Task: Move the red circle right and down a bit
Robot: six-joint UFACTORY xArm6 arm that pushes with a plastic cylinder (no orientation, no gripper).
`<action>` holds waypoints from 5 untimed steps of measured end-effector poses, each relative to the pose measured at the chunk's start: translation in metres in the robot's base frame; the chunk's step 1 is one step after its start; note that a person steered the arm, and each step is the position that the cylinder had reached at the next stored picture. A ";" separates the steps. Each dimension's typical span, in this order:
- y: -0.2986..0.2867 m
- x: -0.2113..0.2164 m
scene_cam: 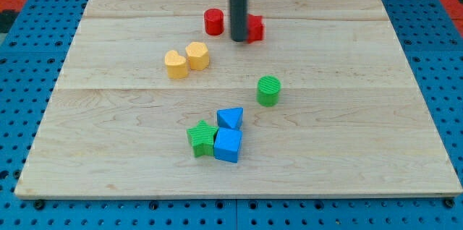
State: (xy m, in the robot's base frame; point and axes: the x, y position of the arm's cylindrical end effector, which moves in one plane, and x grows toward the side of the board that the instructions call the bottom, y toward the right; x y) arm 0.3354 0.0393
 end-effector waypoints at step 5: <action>-0.080 0.002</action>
State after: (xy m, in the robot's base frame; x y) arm 0.3372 -0.0405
